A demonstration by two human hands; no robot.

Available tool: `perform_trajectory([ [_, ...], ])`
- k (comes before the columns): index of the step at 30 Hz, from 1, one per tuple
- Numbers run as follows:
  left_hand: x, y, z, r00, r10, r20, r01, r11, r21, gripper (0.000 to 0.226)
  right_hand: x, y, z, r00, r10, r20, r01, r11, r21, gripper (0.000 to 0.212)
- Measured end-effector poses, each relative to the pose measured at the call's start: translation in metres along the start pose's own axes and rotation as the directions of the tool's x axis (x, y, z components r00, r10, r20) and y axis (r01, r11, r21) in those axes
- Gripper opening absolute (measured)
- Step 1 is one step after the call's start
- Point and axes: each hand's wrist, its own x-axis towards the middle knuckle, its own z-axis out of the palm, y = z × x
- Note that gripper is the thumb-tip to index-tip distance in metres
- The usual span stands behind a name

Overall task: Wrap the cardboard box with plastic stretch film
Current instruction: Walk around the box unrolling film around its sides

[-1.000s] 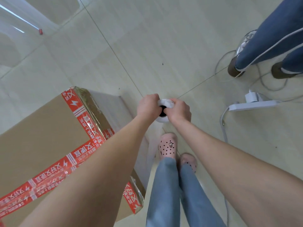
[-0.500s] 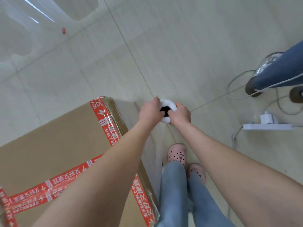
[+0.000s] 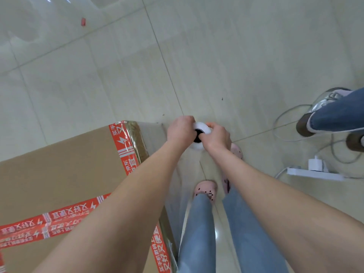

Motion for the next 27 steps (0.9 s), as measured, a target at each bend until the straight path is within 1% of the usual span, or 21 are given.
perform_trajectory([
  [4,0.002,-0.005,-0.005,0.980,-0.184,-0.071,0.165,0.962,-0.215,0.017,0.011,-0.020,-0.003,0.998,-0.069,0.000,0.069,0.997,-0.029,0.036],
  [6,0.005,-0.009,-0.009,0.948,-0.313,-0.063,0.274,0.898,-0.345,0.014,0.016,-0.031,-0.003,0.994,-0.112,0.004,0.113,0.994,-0.004,0.036],
  [8,0.007,-0.014,-0.013,0.900,-0.434,-0.022,0.375,0.802,-0.465,0.019,0.021,-0.042,0.000,0.990,-0.141,0.021,0.141,0.990,-0.015,0.037],
  [9,0.007,-0.016,-0.015,0.879,-0.477,-0.007,0.415,0.771,-0.483,0.021,0.023,-0.046,0.001,0.989,-0.142,0.045,0.143,0.989,-0.030,0.038],
  [10,0.008,-0.018,-0.016,0.870,-0.494,-0.001,0.435,0.767,-0.471,0.022,0.025,-0.049,0.003,0.988,-0.136,0.075,0.139,0.990,-0.037,0.040],
  [11,0.008,-0.018,-0.017,0.875,-0.484,-0.003,0.433,0.785,-0.443,0.022,0.027,-0.051,0.004,0.986,-0.128,0.103,0.133,0.990,-0.038,0.041],
  [13,0.010,-0.017,-0.019,0.909,-0.416,-0.013,0.380,0.844,-0.379,0.023,0.031,-0.052,0.004,0.986,-0.107,0.128,0.111,0.993,-0.028,0.042],
  [15,0.015,-0.014,-0.021,0.951,-0.307,-0.044,0.282,0.915,-0.287,0.025,0.033,-0.051,0.002,0.988,-0.085,0.126,0.089,0.996,-0.022,0.040],
  [17,0.023,-0.011,-0.024,0.984,-0.164,-0.070,0.154,0.978,-0.138,0.036,0.034,-0.050,0.003,0.987,-0.082,0.139,0.087,0.996,-0.036,0.037],
  [19,0.030,-0.007,-0.027,0.996,-0.063,-0.069,0.061,0.998,-0.032,0.042,0.036,-0.052,0.003,0.986,-0.085,0.141,0.092,0.995,-0.046,0.035],
  [21,0.035,-0.004,-0.030,0.997,-0.038,-0.071,0.040,0.999,0.016,0.036,0.039,-0.054,0.002,0.987,-0.098,0.129,0.107,0.992,-0.066,0.034],
  [23,0.039,-0.004,-0.034,0.995,-0.049,-0.082,0.051,0.998,0.028,0.030,0.041,-0.057,0.001,0.985,-0.118,0.124,0.130,0.987,-0.095,0.033],
  [25,0.042,-0.007,-0.038,0.992,-0.088,-0.095,0.086,0.996,-0.022,0.027,0.042,-0.064,0.001,0.983,-0.137,0.119,0.152,0.981,-0.121,0.034],
  [27,0.045,-0.012,-0.042,0.981,-0.151,-0.123,0.138,0.984,-0.114,0.023,0.045,-0.074,0.001,0.979,-0.174,0.108,0.189,0.970,-0.151,0.035],
])
